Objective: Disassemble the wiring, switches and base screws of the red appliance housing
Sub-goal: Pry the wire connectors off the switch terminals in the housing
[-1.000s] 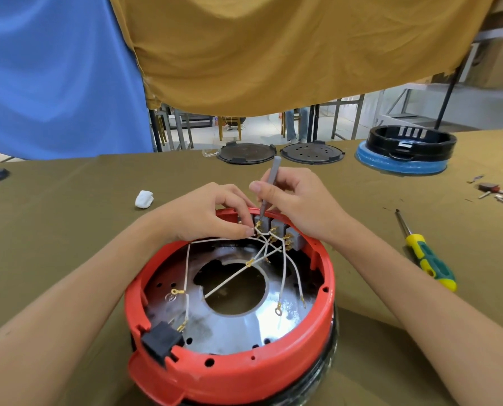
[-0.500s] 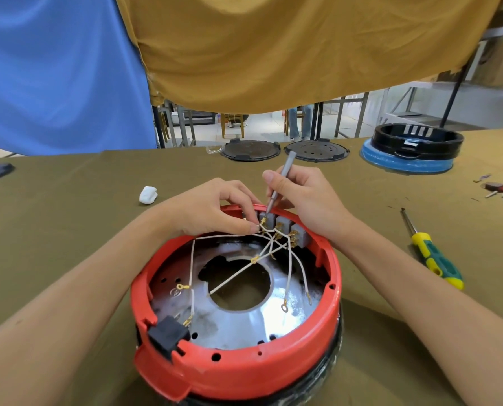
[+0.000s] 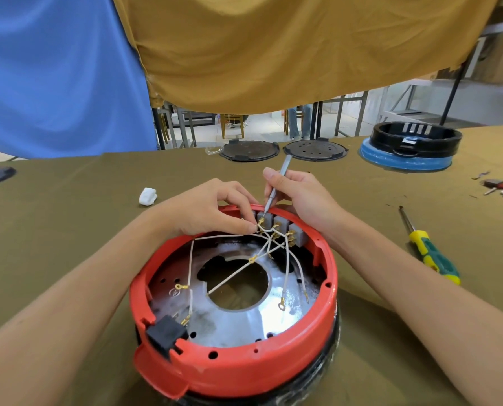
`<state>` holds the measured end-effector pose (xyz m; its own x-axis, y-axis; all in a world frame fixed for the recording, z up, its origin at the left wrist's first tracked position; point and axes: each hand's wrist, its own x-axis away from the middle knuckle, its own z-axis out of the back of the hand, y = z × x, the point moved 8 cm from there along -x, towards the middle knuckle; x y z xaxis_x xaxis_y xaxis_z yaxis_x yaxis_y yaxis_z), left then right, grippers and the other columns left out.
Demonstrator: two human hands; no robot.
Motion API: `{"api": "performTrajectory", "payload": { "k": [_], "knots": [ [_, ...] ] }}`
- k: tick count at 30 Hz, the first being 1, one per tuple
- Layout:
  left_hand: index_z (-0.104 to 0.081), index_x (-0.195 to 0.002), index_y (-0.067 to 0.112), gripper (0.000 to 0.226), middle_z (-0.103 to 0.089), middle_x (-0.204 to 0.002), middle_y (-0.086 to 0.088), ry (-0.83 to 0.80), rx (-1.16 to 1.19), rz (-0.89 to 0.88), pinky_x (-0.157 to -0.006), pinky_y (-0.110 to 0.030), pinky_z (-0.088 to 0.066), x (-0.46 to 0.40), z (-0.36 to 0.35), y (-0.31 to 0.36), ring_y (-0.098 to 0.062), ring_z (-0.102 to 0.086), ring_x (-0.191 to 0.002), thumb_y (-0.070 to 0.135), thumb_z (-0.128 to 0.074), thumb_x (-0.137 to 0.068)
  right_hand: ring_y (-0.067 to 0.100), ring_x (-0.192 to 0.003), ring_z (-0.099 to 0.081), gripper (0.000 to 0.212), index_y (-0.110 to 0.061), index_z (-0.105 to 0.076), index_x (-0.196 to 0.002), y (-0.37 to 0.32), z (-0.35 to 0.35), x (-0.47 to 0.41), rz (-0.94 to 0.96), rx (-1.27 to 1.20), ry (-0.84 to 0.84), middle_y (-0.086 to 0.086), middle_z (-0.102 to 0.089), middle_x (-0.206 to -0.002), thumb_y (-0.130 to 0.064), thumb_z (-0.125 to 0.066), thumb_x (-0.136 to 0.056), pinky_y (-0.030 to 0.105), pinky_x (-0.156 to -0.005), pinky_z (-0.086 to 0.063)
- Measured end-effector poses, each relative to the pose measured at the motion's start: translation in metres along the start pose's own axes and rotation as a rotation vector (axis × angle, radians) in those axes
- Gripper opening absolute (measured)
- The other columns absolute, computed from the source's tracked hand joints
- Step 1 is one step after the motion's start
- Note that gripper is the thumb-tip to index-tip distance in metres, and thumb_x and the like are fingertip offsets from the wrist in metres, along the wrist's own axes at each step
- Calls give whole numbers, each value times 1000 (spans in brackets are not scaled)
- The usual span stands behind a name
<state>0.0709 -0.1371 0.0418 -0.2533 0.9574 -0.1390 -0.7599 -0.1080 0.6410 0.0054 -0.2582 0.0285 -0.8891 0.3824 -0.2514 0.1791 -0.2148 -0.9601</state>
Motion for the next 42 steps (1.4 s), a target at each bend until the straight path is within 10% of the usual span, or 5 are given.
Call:
{"api": "performTrajectory", "payload": {
  "k": [5, 18, 33, 42],
  "knots": [
    [-78, -79, 33, 6, -62, -114, 17, 2, -1, 3, -108, -39, -40, 1, 1, 0, -3, -61, -108, 38, -79, -76, 17, -67, -62, 33, -11, -65, -73, -13, 2, 4, 155, 43, 33, 4, -63, -71, -30, -61, -99, 38, -74, -57],
    [-78, -77, 33, 3, -62, -111, 21, 3, 10, 4, -101, -28, -39, 0, 1, -1, -2, -62, -107, 35, -80, -76, 41, -78, -63, 30, -8, -66, -76, -32, -2, 10, 292, 193, 8, 25, -64, -79, -27, -61, -99, 56, -78, -55],
    [-78, -77, 33, 9, -62, -114, 17, 5, 8, -3, -105, -33, -37, 0, 1, -1, 0, -60, -109, 41, -79, -73, 6, -54, -60, 39, -13, -67, -69, -7, -2, 1, -13, 65, -17, 0, -66, -63, -38, -60, -98, 15, -55, -48],
    [-78, -75, 31, 4, -62, -114, 17, -11, 18, 5, -105, -34, -39, 1, 0, 0, -2, -61, -108, 32, -81, -77, 14, -57, -59, 41, -16, -67, -67, -10, -3, 4, 39, 96, -12, 3, -67, -67, -41, -60, -98, 17, -60, -50]
  ]
}}
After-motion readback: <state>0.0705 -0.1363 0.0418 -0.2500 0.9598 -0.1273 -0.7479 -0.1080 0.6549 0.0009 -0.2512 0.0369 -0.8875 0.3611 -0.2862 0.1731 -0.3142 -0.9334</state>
